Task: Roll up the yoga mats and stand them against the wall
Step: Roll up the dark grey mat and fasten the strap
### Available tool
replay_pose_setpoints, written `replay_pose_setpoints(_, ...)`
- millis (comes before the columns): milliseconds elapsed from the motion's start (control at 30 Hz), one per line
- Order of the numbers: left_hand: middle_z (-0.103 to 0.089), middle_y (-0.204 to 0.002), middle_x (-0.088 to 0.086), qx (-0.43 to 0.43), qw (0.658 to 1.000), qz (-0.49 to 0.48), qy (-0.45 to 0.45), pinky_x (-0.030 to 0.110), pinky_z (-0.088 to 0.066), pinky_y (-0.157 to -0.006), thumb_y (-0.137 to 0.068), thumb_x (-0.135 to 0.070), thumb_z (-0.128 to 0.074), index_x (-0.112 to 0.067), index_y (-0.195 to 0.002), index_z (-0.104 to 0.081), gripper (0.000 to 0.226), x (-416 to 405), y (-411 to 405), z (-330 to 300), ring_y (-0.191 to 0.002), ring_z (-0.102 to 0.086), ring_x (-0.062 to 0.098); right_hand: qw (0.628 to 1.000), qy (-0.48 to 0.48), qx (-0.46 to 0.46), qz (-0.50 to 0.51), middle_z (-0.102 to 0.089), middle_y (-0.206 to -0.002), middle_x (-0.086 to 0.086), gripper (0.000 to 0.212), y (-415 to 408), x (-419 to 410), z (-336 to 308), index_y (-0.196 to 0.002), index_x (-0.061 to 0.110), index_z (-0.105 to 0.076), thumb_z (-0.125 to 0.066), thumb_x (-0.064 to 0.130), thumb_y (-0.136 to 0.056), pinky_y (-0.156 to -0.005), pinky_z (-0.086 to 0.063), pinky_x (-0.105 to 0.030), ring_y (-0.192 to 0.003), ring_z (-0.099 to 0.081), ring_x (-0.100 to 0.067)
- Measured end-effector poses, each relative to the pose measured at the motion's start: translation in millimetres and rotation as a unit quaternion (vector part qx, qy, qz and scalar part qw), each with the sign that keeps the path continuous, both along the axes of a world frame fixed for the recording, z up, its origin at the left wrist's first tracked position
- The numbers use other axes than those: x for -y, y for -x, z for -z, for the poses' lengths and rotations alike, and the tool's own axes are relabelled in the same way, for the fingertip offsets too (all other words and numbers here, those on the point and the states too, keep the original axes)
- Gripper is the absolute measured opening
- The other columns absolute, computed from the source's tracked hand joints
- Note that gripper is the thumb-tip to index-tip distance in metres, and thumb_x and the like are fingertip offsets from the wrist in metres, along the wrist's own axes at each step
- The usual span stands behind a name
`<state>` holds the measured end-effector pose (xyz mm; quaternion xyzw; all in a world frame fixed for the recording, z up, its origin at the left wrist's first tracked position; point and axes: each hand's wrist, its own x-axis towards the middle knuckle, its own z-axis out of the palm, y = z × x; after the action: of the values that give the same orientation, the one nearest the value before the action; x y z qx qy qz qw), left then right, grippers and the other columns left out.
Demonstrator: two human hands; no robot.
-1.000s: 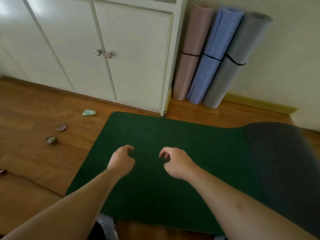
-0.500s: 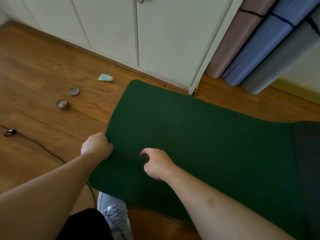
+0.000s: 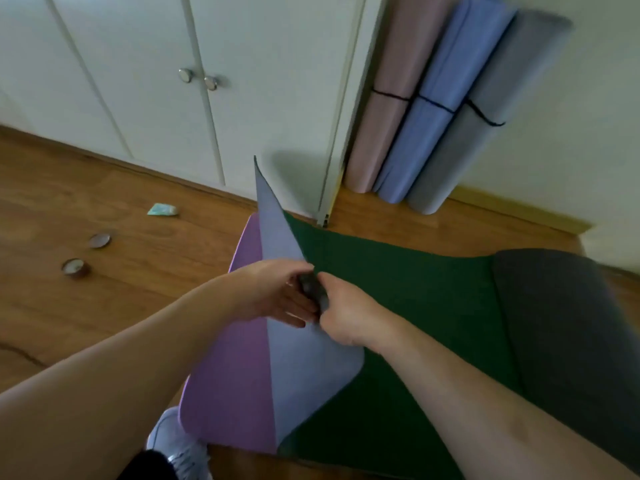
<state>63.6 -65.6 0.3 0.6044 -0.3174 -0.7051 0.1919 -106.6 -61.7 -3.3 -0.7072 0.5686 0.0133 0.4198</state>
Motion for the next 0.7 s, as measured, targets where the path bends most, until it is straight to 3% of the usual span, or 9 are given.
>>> replay_pose_setpoints(67,-0.076,-0.113,0.017,0.055,0.989,0.107,0.090,0.046,-0.062,-0.092,-0.102,-0.038,-0.064,-0.004,-0.129,-0.062,0.043,-3.0,29.0,-28.8,-0.101,-0.076,0.029,0.998,0.034,-0.006,0.049,-0.071,-0.114,0.000,0.018,41.1,-1.9,-21.5,-0.117,0.023,-0.063,-0.056,0.022,-0.101,-0.088,-0.054,-0.040,-0.106,-0.067,-0.023)
replay_pose_setpoints(133,-0.061,-0.135,0.004,0.230,0.903,0.245,0.269,0.037,-0.063,-0.083,-0.090,-0.034,-0.079,-0.018,-0.146,-0.045,0.067,-5.2,51.1,-54.3,-0.112,-0.068,0.023,0.995,0.044,-0.035,0.083,-0.072,-0.112,-0.004,0.017,81.4,-7.4,-47.0,-0.109,0.019,-0.066,-0.053,0.020,-0.098,-0.087,-0.057,-0.041,-0.104,-0.068,-0.025)
replay_pose_setpoints(200,-0.028,-0.159,0.004,0.416,0.715,0.361,0.431,0.038,-0.057,-0.097,-0.081,-0.023,-0.084,-0.030,-0.161,-0.011,0.109,-11.4,74.3,-67.5,-0.138,-0.046,0.029,0.993,0.032,-0.050,0.101,-0.070,-0.114,-0.005,0.022,119.0,-14.8,-69.4,-0.114,0.016,-0.065,-0.050,0.013,-0.097,-0.085,-0.057,-0.040,-0.104,-0.068,-0.027)
replay_pose_setpoints(267,0.007,-0.169,0.009,0.524,0.520,0.431,0.519,0.051,-0.029,-0.125,-0.080,-0.018,-0.086,-0.032,-0.162,0.019,0.134,-20.3,102.3,-78.0,-0.158,-0.006,0.037,0.993,0.010,-0.067,0.095,-0.067,-0.120,-0.007,0.035,151.1,-22.3,-86.5,-0.125,0.014,-0.062,-0.048,0.007,-0.094,-0.083,-0.053,-0.036,-0.110,-0.066,-0.028)
replay_pose_setpoints(300,0.016,-0.169,0.010,0.544,0.464,0.447,0.538,0.056,-0.014,-0.129,-0.080,-0.021,-0.086,-0.031,-0.160,0.027,0.138,-21.7,118.3,-84.8,-0.159,0.009,0.037,0.993,0.002,-0.079,0.089,-0.067,-0.120,-0.007,0.037,167.1,-24.7,-90.2,-0.125,0.014,-0.062,-0.048,0.005,-0.092,-0.081,-0.053,-0.035,-0.109,-0.066,-0.028)
replay_pose_setpoints(400,-0.007,-0.168,0.010,0.541,0.399,0.476,0.568,0.057,-0.002,-0.129,-0.081,-0.038,-0.086,-0.022,-0.164,0.006,0.125,-8.7,173.1,-97.6,-0.160,0.000,0.033,0.993,-0.003,-0.092,0.075,-0.069,-0.114,-0.008,0.040,214.6,-29.5,-100.9,-0.121,0.012,-0.064,-0.050,0.001,-0.086,-0.079,-0.055,-0.037,-0.106,-0.067,-0.029)
replay_pose_setpoints(500,-0.051,-0.136,0.002,0.499,0.376,0.502,0.598,0.039,-0.027,-0.120,-0.072,-0.051,-0.087,-0.017,-0.139,-0.042,0.088,10.7,231.5,-100.7,-0.130,-0.047,0.024,0.993,-0.023,-0.089,0.069,-0.070,-0.122,-0.009,0.045,267.3,-31.8,-113.2,-0.128,0.008,-0.064,-0.066,-0.005,-0.085,-0.093,-0.060,-0.049,-0.111,-0.068,-0.029)
replay_pose_setpoints(600,-0.063,-0.117,-0.003,0.469,0.388,0.547,0.575,0.033,-0.044,-0.092,-0.083,-0.047,-0.081,-0.023,-0.115,-0.053,0.049,25.9,279.6,-86.1,-0.108,-0.059,0.020,0.990,-0.072,-0.051,0.112,-0.069,-0.125,0.000,0.043,337.1,-34.7,-107.2,-0.134,0.017,-0.061,-0.076,0.011,-0.095,-0.094,-0.062,-0.040,-0.111,-0.070,-0.020)
replay_pose_setpoints(700,-0.065,-0.113,-0.005,0.442,0.367,0.595,0.562,0.037,-0.050,-0.089,-0.094,-0.041,-0.071,-0.027,-0.111,-0.057,0.026,30.7,327.0,-52.2,-0.101,-0.064,0.018,0.964,-0.120,0.010,0.238,-0.072,-0.120,0.002,0.026,423.7,-46.0,-66.1,-0.127,0.024,-0.063,-0.068,0.033,-0.104,-0.098,-0.061,-0.040,-0.108,-0.072,-0.017)
